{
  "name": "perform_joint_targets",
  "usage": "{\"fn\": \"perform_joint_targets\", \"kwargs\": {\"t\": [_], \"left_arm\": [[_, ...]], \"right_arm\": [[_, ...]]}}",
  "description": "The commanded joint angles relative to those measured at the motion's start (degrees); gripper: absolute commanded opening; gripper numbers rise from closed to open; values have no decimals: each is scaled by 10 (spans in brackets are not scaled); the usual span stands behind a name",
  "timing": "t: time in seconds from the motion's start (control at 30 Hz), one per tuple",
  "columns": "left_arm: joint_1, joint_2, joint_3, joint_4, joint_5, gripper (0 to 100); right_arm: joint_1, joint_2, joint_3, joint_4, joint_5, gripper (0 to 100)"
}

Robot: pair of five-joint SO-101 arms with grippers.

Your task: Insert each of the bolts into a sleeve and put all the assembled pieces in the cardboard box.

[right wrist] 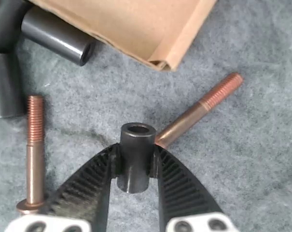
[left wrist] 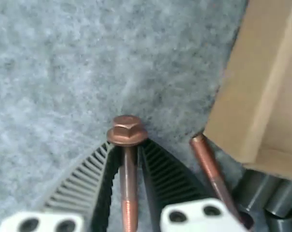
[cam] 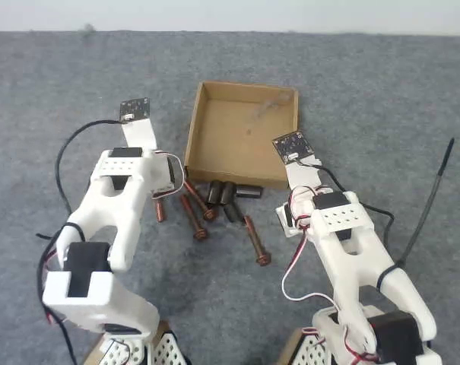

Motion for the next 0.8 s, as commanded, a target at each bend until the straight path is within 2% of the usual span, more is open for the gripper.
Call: {"fn": "perform_joint_targets", "kwargs": {"t": [0.0,0.23,0.53,0.77], "left_arm": [[6,-40,-7,-10,-8,13],[6,-40,-4,-4,-7,130],[7,-38,7,7,-5,133],[11,11,-37,19,51,133]], "right_arm": [[-4,-27,-4,-11,8,6],[-3,-27,-4,-12,8,6],[-2,-28,-4,-18,9,6],[-3,-28,-4,-18,9,6]]}}
